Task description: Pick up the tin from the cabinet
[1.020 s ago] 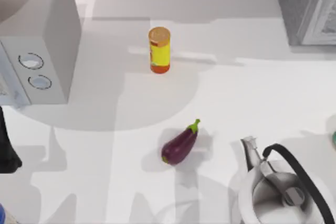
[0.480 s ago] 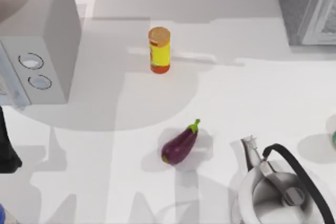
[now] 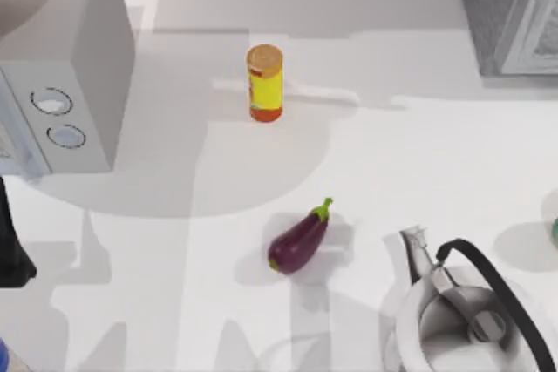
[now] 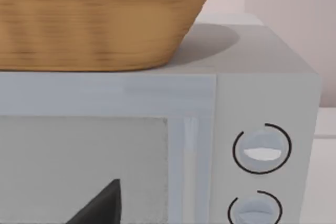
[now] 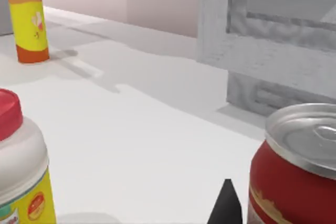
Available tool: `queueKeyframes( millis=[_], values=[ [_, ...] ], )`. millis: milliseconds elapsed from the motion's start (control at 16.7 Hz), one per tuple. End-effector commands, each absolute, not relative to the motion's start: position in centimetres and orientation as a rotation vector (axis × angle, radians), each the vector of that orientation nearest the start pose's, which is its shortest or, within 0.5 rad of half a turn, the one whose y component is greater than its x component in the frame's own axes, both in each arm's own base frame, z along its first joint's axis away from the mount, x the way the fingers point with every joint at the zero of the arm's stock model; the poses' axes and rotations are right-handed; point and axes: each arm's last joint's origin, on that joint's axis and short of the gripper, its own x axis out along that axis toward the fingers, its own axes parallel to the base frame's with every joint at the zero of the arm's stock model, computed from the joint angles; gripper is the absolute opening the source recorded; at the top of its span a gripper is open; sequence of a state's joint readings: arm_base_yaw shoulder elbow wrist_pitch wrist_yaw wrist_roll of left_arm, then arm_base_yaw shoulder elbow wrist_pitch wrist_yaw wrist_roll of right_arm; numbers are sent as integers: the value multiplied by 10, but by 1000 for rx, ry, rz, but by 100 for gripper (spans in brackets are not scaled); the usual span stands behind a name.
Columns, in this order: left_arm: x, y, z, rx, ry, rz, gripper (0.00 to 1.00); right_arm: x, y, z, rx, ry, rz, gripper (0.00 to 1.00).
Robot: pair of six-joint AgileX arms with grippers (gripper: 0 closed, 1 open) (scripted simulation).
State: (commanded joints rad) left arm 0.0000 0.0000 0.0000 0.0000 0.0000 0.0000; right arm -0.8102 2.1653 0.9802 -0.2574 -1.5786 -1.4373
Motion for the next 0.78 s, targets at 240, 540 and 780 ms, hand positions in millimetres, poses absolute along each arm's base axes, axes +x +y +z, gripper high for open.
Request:
queueKeyframes(
  millis=[240,540,780],
  values=[
    [106,-1,160,0,0,0,100,252,-216,38,18,-22,772,0],
    [106,-1,160,0,0,0,100,252,-212,27,26,-45,756,0],
    [106,-1,160,0,0,0,100,255,-207,29,33,-38,744,0]
  ],
)
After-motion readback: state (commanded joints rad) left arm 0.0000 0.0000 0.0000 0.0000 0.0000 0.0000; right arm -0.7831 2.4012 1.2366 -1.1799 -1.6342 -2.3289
